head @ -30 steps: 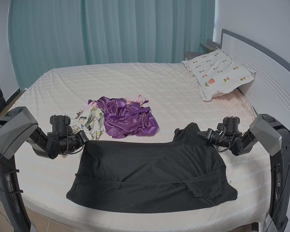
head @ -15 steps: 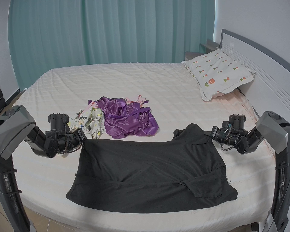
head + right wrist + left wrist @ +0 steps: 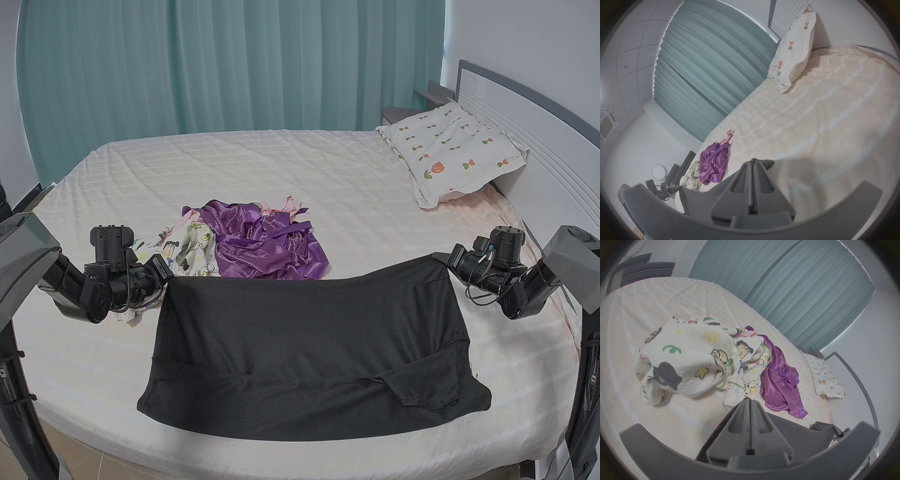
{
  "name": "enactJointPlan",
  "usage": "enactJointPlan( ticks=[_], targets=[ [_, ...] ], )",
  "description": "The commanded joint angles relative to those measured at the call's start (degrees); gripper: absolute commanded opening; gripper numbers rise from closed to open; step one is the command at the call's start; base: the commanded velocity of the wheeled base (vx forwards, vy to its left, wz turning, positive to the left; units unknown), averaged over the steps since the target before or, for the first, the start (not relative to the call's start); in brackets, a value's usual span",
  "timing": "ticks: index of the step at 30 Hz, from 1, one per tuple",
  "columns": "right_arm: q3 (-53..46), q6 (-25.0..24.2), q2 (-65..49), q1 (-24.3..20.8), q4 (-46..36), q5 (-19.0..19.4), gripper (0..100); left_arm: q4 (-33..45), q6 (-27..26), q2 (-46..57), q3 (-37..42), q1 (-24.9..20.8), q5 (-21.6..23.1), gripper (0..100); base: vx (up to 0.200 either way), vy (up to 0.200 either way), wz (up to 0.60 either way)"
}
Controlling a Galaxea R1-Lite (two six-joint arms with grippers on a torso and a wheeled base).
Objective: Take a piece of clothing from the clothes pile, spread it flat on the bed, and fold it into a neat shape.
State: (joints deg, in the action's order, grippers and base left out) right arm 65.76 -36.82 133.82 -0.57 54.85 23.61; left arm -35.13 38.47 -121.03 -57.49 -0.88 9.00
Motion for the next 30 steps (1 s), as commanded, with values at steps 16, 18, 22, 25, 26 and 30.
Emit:
enactJointPlan(
  ticks=[16, 18, 22, 25, 26, 30],
  targets=[
    [-12.6, 1.2, -8.4, 1.5, 2.2, 2.4, 0, -0.1, -0.5, 4.7, 4.7, 0.4, 0.7, 0, 0.000, 0.000, 0.00],
    [-15.7, 2.4, -10.5, 2.2, 2.3, 3.0, 0, 0.0, -0.5, 5.9, 5.8, 0.4, 0.8, 0, 0.000, 0.000, 0.00],
    [-19.9, 4.5, -12.7, 3.1, 2.4, 4.2, 0, -0.1, -0.9, 7.6, 8.7, 0.4, 1.3, 0, 0.000, 0.000, 0.00],
    [-25.5, 7.1, -15.1, 4.0, 2.5, 6.0, 0, -0.2, -3.2, 9.4, 13.0, 0.4, 3.6, 0, 0.000, 0.000, 0.00],
    [-26.6, 7.7, -15.4, 4.4, 2.5, 6.2, 0, -0.2, -3.8, 9.8, 14.2, 0.4, 3.7, 0, 0.000, 0.000, 0.00],
    [-31.2, 10.9, -15.7, 5.0, 2.5, 6.4, 0, -0.3, -5.0, 10.3, 18.2, 0.4, 4.0, 0, 0.000, 0.000, 0.00]
  ],
)
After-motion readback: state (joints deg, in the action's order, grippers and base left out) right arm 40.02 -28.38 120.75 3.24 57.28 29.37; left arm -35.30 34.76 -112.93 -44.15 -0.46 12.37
